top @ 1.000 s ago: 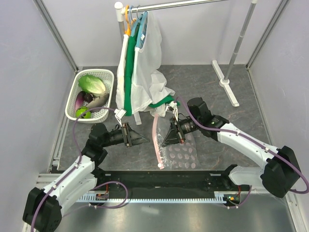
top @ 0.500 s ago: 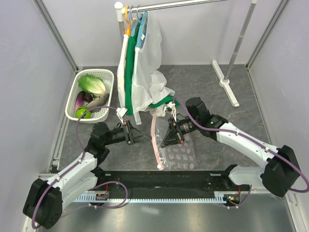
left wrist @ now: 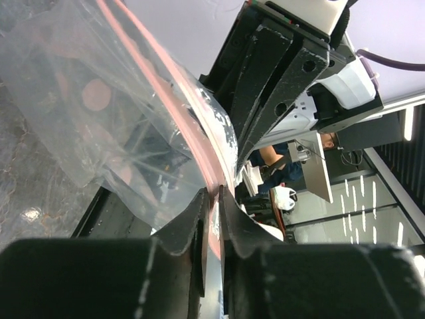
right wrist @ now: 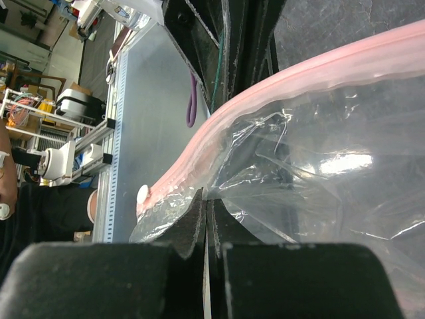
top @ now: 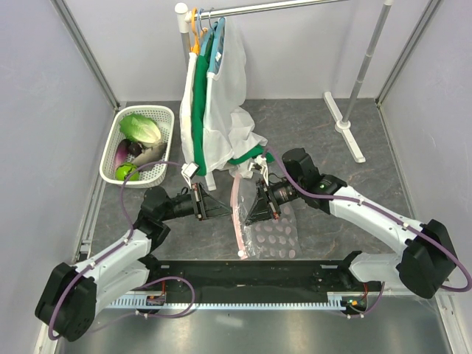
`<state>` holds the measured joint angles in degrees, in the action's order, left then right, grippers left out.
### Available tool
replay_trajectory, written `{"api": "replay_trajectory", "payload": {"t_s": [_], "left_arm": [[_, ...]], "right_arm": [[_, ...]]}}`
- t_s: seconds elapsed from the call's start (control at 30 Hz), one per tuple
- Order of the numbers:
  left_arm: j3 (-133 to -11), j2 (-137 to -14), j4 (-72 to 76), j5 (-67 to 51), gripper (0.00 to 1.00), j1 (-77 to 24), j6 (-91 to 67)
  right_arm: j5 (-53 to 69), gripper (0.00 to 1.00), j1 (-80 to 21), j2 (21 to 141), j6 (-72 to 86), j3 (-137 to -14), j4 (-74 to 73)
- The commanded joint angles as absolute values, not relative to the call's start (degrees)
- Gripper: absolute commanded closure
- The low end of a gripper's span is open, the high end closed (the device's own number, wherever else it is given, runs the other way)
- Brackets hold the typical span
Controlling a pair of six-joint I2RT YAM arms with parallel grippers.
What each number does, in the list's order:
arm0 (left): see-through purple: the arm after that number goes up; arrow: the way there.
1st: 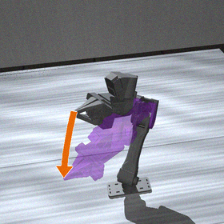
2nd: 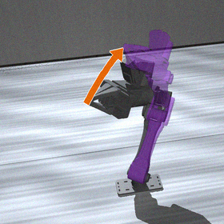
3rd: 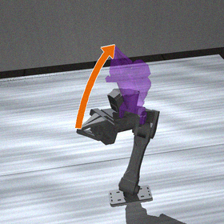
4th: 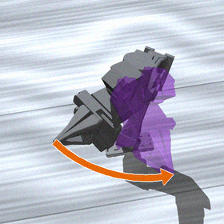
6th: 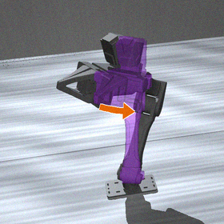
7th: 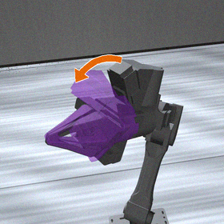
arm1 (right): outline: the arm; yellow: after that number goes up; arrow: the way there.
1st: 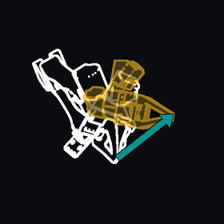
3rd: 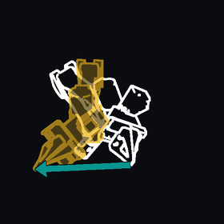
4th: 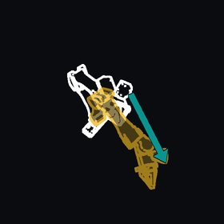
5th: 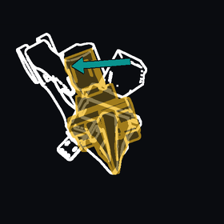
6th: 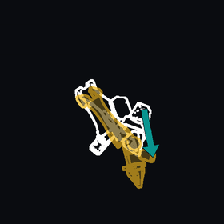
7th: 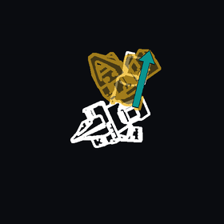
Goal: Place the food in the zip-top bag and seal the zipper
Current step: Open the zipper of the food storage bag.
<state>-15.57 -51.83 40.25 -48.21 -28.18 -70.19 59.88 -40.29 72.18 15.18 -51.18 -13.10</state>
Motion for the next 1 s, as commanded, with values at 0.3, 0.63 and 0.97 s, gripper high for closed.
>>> {"api": "replay_trajectory", "payload": {"t_s": [0.3,0.63,0.97], "left_arm": [[-21.53,-44.49,5.41,-39.67,0.98,-27.6,-55.3],[-33.65,-46.22,-23.72,-23.91,0.98,-27.6,-44.39],[-47.09,-50.71,-24.16,-25.85,0.98,-34.71,-47.55]], "right_arm": [[58.8,1.0,-36.75,70.93,6.26,-59.4,-28.24],[43.69,0.94,-32.52,71.01,-2.64,-63.19,-43.68],[33.14,0.15,-32.69,73.74,4.12,-78.64,-47.02]]}}
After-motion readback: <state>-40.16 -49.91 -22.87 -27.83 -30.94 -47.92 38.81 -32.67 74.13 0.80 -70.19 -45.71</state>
